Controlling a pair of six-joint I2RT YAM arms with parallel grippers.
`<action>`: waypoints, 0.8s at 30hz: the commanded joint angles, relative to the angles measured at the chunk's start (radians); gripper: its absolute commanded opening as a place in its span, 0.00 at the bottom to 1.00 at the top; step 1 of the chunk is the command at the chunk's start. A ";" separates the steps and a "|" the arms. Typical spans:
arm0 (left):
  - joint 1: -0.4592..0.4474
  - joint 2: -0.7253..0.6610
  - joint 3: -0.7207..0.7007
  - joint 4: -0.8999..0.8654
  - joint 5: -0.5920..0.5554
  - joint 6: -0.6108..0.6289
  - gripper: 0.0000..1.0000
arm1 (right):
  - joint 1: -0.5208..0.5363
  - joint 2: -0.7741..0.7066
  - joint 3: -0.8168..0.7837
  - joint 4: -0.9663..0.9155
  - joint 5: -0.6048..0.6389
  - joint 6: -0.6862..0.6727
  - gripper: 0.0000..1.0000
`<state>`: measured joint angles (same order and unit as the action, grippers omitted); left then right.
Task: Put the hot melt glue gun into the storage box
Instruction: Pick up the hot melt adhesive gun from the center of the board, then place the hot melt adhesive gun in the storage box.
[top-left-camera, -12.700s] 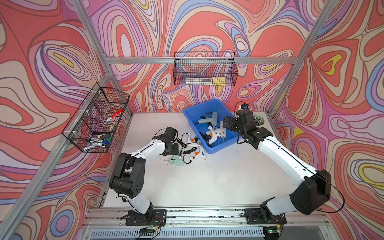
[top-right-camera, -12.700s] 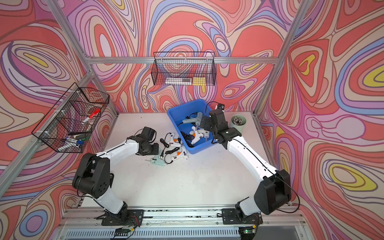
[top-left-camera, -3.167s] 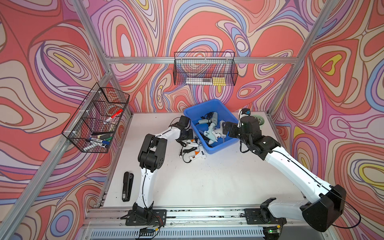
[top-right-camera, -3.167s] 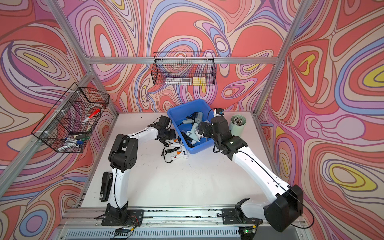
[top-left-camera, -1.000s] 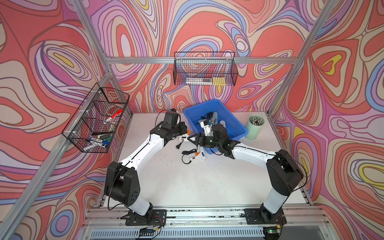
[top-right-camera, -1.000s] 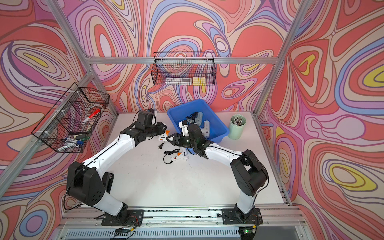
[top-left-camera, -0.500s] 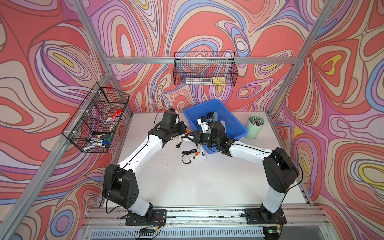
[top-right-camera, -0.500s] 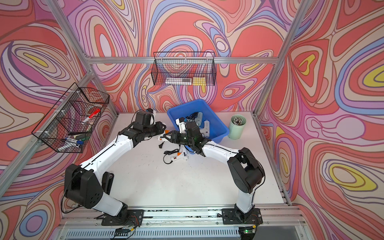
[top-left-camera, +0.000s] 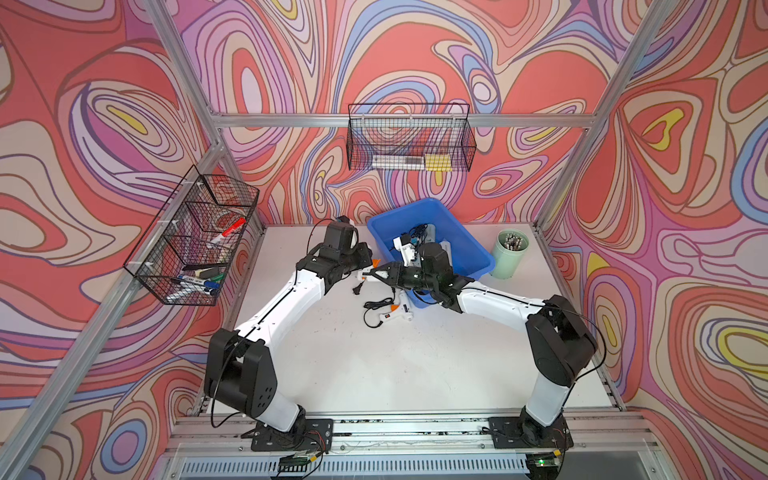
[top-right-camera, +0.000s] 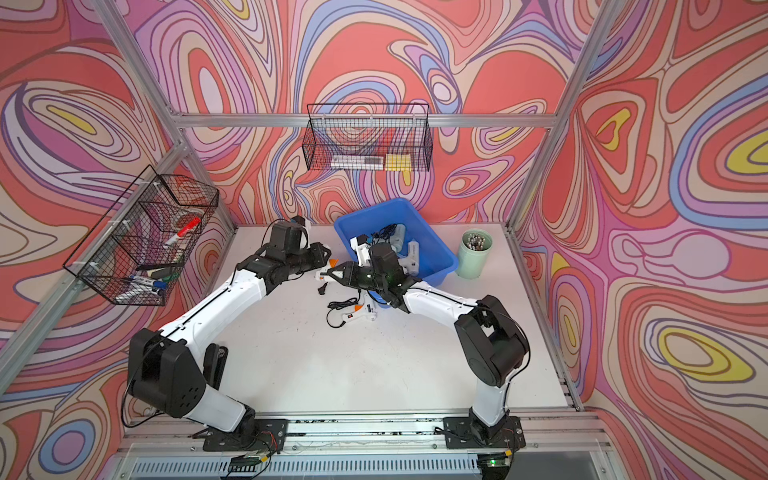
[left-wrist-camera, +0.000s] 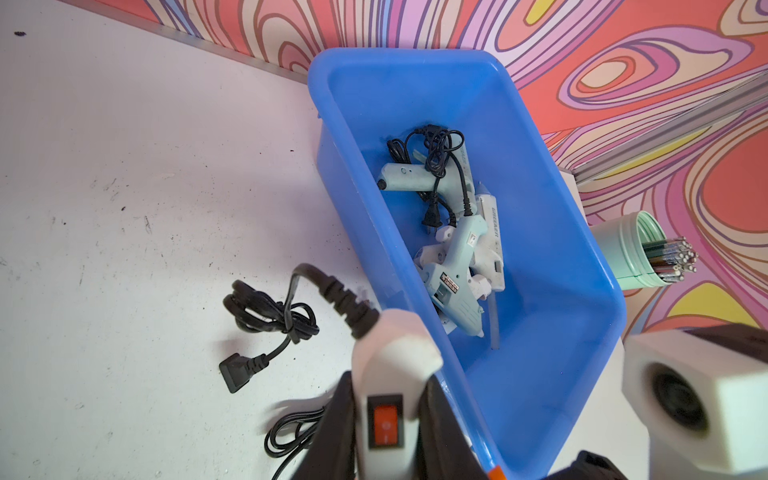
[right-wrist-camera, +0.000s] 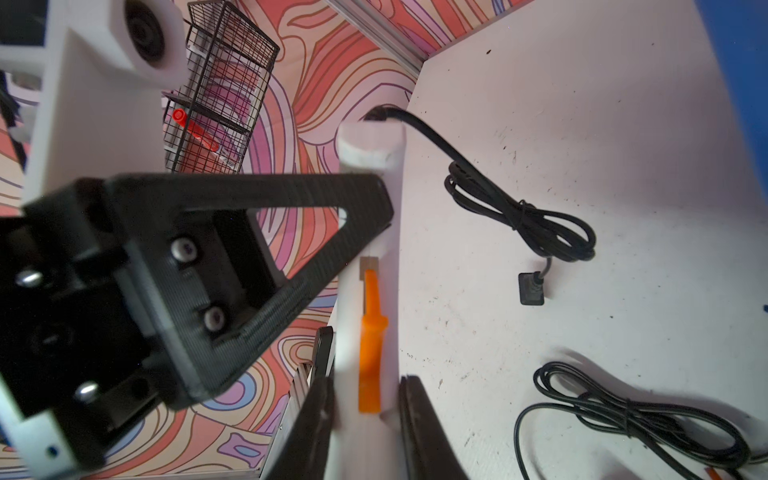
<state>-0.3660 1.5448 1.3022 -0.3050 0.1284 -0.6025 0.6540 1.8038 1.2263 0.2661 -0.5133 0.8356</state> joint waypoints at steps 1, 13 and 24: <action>0.005 -0.047 0.026 0.033 0.009 -0.002 0.53 | 0.012 -0.062 0.026 -0.036 0.001 -0.043 0.00; 0.015 -0.287 0.005 -0.011 -0.063 0.045 0.99 | -0.024 -0.288 0.176 -0.343 0.224 -0.271 0.00; 0.016 -0.430 -0.036 -0.074 -0.125 0.079 0.99 | -0.173 -0.465 0.158 -0.450 0.381 -0.323 0.00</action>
<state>-0.3538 1.1172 1.2945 -0.3244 0.0326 -0.5476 0.5125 1.3674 1.4010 -0.1501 -0.1997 0.5381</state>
